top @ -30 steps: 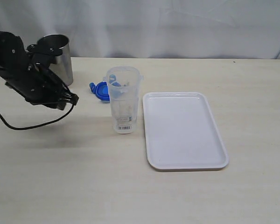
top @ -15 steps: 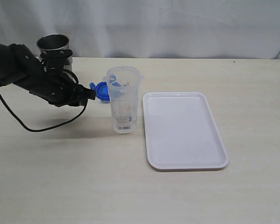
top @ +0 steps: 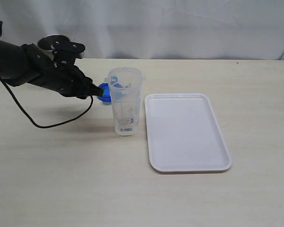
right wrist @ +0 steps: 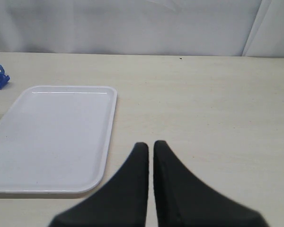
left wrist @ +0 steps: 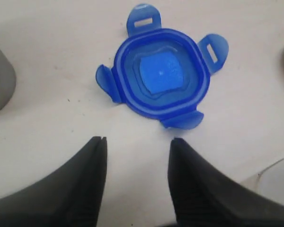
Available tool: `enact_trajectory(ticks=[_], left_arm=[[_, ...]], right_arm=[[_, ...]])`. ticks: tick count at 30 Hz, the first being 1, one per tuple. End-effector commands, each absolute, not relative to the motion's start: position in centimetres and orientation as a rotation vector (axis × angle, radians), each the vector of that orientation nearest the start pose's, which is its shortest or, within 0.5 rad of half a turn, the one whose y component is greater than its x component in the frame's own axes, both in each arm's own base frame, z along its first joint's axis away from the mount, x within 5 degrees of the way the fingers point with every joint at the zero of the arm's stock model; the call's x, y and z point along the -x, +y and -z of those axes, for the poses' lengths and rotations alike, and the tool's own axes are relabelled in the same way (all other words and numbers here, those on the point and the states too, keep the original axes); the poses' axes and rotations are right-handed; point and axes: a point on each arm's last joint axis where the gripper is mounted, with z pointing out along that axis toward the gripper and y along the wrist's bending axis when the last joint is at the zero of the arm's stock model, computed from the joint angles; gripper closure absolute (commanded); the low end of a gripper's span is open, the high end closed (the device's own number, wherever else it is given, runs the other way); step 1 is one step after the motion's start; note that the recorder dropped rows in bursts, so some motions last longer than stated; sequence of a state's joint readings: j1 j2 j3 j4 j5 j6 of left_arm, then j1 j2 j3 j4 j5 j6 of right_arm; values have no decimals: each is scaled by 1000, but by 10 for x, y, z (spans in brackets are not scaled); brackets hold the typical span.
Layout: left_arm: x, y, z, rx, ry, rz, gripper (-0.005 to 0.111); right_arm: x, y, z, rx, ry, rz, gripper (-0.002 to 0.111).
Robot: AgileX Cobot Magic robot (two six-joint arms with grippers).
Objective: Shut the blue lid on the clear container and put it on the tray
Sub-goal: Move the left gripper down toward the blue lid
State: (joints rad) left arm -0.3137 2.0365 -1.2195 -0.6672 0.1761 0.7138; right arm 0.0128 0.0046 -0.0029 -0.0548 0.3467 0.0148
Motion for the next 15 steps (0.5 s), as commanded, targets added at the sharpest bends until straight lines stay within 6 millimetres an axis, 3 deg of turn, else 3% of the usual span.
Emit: enact_trajectory(ticks=[1,4,8,15], left_arm=[[-402,-141,-145,-447,2375,265,67],[-401,-142,-144,-458,2385,272,67],[-405,-140,-145,-337,2372,276,82],[-411,-138,-118,-217,2399,266,69]], right_arm=[[-54,-1,-183,42,1819,39,104],[-54,-1,-183,42,1819,39,104],[-54,-1,-183,42,1819,39,104],[-54,-1,-183,42,1819,39,104]])
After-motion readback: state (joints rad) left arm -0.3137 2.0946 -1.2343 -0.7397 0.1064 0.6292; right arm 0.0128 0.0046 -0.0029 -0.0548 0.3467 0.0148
